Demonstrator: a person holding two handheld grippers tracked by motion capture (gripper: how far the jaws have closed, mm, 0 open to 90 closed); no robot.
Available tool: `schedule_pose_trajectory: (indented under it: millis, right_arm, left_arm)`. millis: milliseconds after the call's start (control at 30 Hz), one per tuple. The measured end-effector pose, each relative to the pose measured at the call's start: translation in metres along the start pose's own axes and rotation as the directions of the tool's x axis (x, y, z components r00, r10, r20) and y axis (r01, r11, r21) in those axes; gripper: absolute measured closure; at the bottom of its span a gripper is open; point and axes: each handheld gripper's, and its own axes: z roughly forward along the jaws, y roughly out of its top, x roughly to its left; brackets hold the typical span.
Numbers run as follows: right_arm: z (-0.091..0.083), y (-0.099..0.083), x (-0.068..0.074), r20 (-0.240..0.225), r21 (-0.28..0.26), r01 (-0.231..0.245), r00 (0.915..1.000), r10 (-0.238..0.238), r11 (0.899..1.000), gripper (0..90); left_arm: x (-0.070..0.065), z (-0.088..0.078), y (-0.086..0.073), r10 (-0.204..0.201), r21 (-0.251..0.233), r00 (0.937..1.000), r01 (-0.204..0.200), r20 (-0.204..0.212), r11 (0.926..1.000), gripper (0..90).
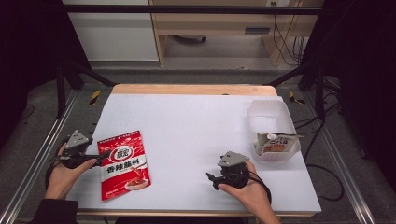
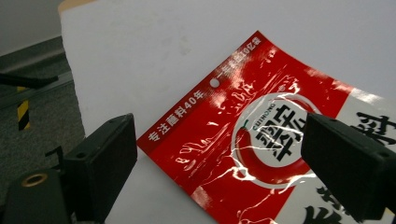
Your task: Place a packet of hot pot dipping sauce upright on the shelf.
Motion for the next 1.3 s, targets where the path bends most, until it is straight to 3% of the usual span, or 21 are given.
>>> schedule_pose_trajectory:
  millis: [233,367,533,600,833,1300]
  right_arm:
    - [0.003,0.0,0.001,0.0,0.016,0.006,1.0,-0.006,1.0,21.7]
    - [0.005,-0.001,0.003,-0.002,0.027,0.012,0.9999,-0.012,1.0,21.7]
    - [0.005,0.0,0.003,-0.004,0.029,0.012,0.9999,-0.012,1.0,21.7]
    - [0.005,0.0,0.003,-0.005,0.029,0.013,0.9999,-0.013,0.999,21.7]
    - [0.005,-0.001,0.003,-0.011,0.029,0.014,0.9998,-0.014,0.999,21.6]
    - [0.004,-0.001,0.002,-0.006,0.031,0.017,0.9998,-0.017,0.999,21.5]
  left_arm:
    - [0.015,0.02,-0.006,-0.016,0.063,0.9997,0.015,0.02,0.9979,11.8]
    - [0.022,0.028,-0.008,-0.031,0.07,0.9992,0.029,0.028,0.9971,12.1]
    - [0.025,0.035,-0.005,-0.036,0.078,0.9978,0.031,0.056,0.9965,13.4]
    - [0.026,0.037,-0.005,-0.021,0.09,0.9985,0.016,0.051,0.9958,13.3]
    - [0.028,0.041,-0.006,-0.037,0.108,0.9962,0.028,0.079,0.9938,14.3]
    - [0.021,0.027,-0.005,-0.035,0.088,0.9903,0.024,0.134,0.9959,25.1]
